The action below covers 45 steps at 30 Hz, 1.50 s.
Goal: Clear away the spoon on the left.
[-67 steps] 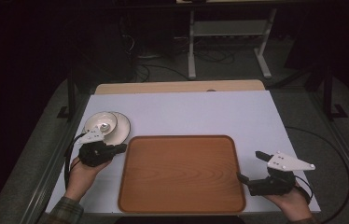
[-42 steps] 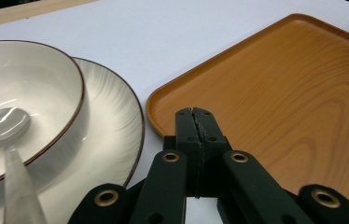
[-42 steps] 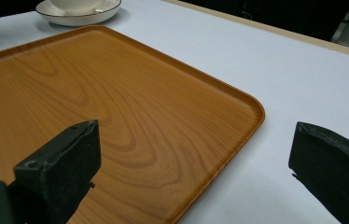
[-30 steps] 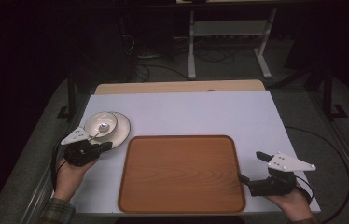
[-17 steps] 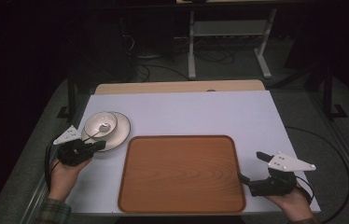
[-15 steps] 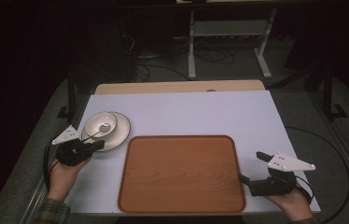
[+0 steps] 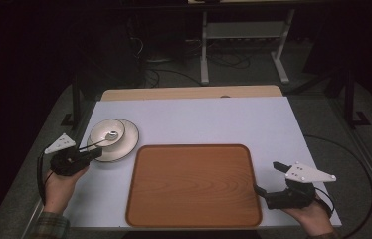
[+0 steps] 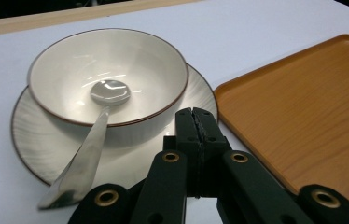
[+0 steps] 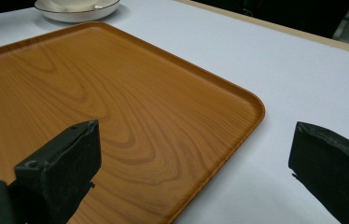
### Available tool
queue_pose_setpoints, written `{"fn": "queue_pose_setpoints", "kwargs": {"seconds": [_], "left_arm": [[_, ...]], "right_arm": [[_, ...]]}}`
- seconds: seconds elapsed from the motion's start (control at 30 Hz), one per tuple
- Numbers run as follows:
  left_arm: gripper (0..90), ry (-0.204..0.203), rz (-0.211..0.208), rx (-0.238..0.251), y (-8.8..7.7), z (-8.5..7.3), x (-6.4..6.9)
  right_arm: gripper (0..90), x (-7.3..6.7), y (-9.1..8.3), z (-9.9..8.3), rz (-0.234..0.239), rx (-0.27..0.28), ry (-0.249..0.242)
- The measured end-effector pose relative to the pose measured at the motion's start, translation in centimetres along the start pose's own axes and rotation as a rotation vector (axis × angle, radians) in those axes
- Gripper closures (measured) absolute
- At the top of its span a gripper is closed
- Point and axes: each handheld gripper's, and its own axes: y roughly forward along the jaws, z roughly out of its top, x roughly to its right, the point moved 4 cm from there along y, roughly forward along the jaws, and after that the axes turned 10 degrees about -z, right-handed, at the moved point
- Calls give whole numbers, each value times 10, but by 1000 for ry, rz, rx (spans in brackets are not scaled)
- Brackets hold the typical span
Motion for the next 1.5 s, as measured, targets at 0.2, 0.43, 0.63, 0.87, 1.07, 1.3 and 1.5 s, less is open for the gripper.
{"fn": "queue_pose_setpoints", "kwargs": {"seconds": [0.2,0.43,0.63,0.87,1.07,1.3,1.5], "left_arm": [[896,-19,24,15,-7,-2,-8],[896,-36,44,31,-13,-3,-15],[896,-47,62,42,-13,-2,-20],[896,-67,80,50,-11,-1,-29],[896,-82,96,66,-12,0,-37],[896,-84,115,68,-11,2,-43],[896,-91,131,79,-9,5,-49]], "right_arm": [[18,0,0,0,-1,-1,0],[19,0,0,0,1,-2,-1],[19,0,1,-1,1,-4,0],[19,-1,2,-1,4,-7,-1],[19,-1,3,-1,2,-10,0],[19,-2,3,-1,3,-12,7],[19,-1,4,-1,2,-9,15]]}}
